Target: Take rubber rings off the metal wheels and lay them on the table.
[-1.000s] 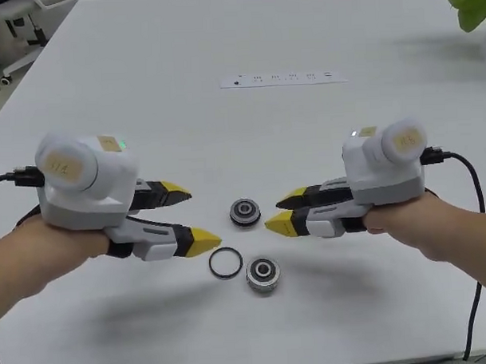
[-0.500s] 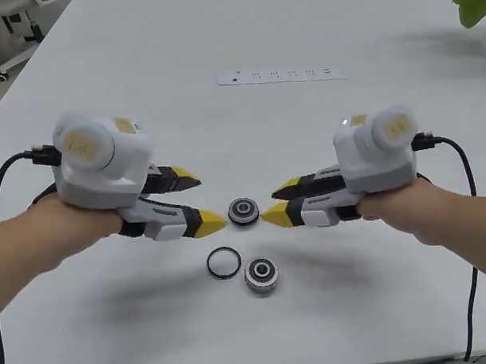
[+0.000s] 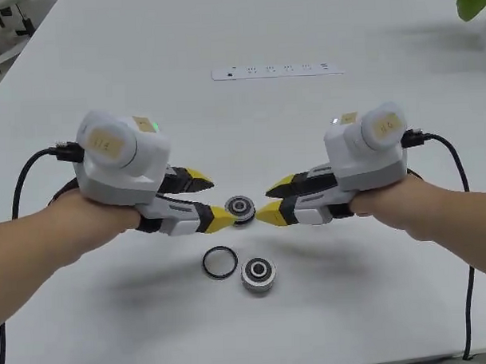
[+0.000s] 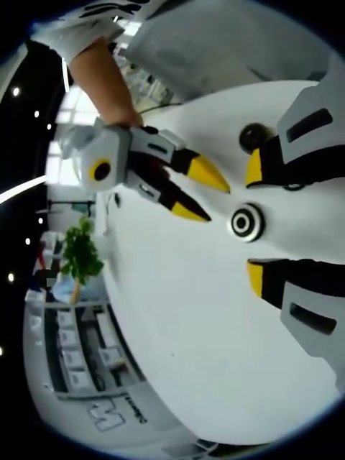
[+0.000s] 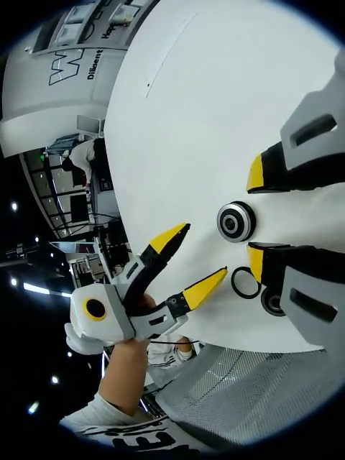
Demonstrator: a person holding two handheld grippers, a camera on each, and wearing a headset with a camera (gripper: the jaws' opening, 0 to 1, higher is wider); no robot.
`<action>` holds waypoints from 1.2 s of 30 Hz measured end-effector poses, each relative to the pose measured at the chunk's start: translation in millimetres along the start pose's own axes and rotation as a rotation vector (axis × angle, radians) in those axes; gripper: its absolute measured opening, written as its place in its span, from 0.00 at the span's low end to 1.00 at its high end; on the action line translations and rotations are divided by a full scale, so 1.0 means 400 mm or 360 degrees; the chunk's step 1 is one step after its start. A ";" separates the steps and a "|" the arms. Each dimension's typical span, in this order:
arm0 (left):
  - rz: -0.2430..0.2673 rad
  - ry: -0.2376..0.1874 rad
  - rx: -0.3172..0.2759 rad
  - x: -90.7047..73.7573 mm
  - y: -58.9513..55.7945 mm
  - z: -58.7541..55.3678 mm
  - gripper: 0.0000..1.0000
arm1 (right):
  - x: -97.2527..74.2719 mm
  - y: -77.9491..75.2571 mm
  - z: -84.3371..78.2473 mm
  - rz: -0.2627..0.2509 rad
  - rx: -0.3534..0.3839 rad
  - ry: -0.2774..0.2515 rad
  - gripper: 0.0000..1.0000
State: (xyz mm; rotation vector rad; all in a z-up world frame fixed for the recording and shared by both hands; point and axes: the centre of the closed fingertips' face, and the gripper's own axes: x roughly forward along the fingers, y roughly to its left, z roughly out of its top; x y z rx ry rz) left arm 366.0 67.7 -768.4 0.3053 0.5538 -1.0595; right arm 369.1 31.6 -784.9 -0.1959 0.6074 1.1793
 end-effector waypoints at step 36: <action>-0.0029 0.0083 0.0011 0.073 -0.011 -0.013 0.21 | 0.025 -0.003 -0.020 0.0011 0.0028 0.0007 0.24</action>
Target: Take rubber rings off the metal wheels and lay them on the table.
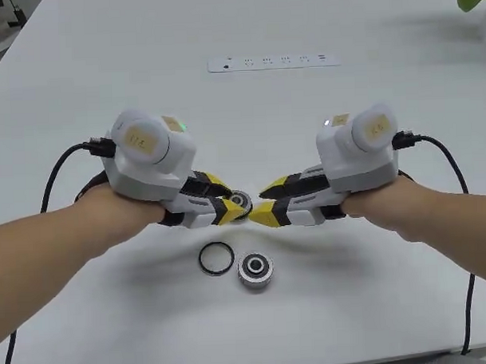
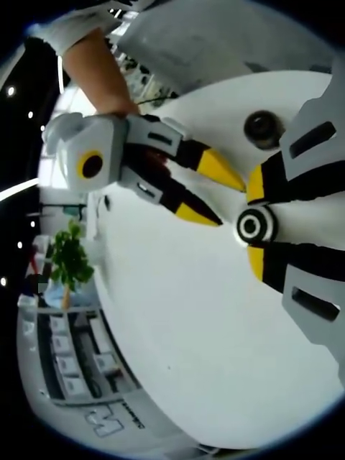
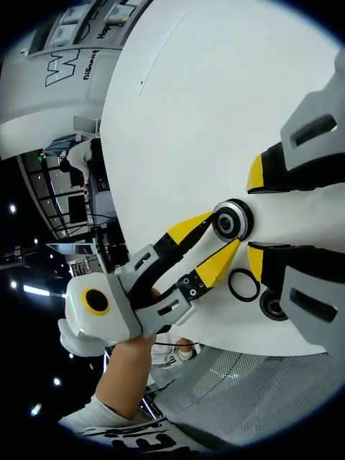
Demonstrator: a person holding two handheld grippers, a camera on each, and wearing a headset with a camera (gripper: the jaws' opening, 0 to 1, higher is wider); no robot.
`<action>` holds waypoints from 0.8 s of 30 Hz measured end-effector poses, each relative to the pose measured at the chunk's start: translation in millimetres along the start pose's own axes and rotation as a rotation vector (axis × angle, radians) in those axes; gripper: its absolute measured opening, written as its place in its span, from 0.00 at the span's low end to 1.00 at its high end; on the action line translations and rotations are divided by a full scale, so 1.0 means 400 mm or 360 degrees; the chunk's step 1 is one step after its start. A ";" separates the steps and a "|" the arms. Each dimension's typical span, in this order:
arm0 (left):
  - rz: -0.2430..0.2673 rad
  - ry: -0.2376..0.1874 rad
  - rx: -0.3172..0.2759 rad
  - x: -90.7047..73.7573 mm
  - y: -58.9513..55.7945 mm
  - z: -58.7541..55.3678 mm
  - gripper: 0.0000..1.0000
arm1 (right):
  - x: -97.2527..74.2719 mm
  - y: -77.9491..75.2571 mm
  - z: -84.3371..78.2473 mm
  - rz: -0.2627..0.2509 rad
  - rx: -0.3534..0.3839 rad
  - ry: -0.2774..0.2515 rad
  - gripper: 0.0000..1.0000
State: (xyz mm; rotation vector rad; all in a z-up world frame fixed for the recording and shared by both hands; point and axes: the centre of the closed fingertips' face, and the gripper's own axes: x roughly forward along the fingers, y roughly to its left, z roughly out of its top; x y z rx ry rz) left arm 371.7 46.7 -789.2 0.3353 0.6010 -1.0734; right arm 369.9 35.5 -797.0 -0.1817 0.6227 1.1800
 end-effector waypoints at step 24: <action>0.0057 -0.0008 0.0054 0.005 0.008 0.003 0.14 | 0.027 0.011 0.000 -0.0020 0.0007 -0.0018 0.22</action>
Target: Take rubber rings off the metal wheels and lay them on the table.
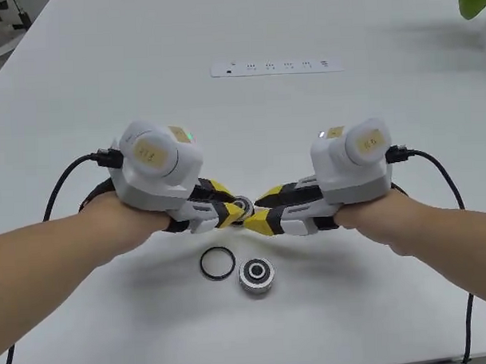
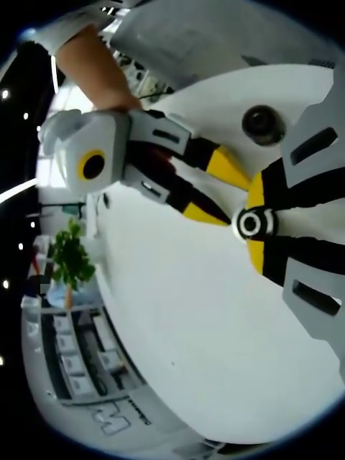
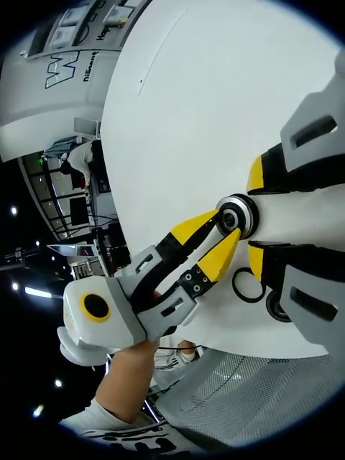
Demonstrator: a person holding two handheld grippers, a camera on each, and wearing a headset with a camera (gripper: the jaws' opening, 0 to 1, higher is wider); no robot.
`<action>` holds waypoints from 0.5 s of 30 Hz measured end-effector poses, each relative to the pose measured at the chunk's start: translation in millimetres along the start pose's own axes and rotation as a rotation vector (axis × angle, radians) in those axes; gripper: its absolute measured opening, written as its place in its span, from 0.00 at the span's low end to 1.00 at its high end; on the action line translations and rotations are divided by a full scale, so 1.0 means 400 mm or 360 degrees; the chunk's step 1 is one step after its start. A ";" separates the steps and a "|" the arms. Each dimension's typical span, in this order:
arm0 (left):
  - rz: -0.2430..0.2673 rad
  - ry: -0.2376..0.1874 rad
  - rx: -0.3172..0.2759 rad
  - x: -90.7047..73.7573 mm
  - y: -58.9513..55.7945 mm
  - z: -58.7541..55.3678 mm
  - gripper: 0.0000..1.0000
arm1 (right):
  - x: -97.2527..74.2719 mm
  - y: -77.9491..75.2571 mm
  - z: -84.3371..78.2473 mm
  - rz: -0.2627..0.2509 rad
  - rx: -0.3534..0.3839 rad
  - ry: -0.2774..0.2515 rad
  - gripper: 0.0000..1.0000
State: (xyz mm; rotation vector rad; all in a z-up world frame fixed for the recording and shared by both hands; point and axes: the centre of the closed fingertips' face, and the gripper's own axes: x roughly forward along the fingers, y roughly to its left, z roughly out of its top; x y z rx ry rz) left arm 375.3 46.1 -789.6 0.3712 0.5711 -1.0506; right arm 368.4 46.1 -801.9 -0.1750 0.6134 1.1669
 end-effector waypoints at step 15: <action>0.0006 -0.0010 -0.0006 -0.001 -0.001 -0.005 0.14 | 0.006 -0.007 -0.007 -0.0032 0.0013 -0.0003 0.19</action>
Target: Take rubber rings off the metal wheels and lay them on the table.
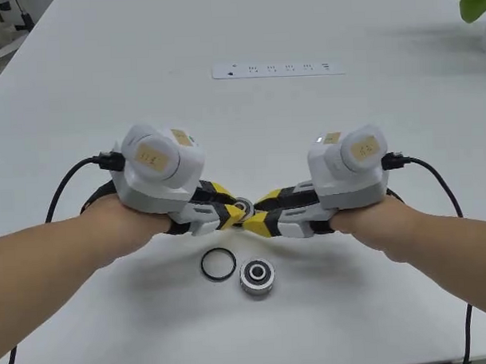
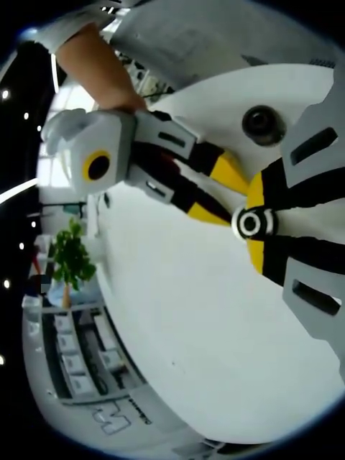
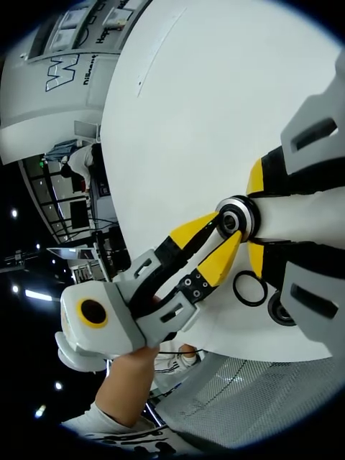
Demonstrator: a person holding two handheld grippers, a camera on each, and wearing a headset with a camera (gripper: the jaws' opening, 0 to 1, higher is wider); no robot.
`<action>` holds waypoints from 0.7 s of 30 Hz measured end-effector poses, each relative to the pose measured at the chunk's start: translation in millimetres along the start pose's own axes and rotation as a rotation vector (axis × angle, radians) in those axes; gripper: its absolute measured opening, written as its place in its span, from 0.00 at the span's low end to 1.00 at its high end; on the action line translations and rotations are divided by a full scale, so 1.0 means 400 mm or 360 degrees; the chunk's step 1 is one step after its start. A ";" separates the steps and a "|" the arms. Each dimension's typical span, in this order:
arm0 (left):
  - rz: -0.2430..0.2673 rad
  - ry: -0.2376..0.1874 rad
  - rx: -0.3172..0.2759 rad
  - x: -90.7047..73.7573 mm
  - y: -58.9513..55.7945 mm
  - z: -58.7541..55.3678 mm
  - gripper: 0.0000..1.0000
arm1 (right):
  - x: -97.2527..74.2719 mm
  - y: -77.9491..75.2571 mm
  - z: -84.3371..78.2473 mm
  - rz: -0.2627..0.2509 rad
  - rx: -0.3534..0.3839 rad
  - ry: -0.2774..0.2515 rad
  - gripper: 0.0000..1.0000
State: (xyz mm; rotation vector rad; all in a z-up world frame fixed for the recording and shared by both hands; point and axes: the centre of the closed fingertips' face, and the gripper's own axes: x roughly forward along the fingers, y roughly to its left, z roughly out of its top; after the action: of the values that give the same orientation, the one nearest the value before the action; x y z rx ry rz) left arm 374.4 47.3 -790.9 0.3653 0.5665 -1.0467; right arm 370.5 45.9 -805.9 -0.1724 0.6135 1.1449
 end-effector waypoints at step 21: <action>-0.0001 -0.0015 -0.0003 0.000 0.000 -0.001 0.13 | -0.013 0.011 -0.008 0.0018 0.0077 -0.0021 0.06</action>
State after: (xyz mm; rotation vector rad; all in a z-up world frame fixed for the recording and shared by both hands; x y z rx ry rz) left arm 374.1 47.6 -791.2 0.3584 0.5589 -1.0478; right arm 363.9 42.1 -804.8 -0.1200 0.6303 1.1402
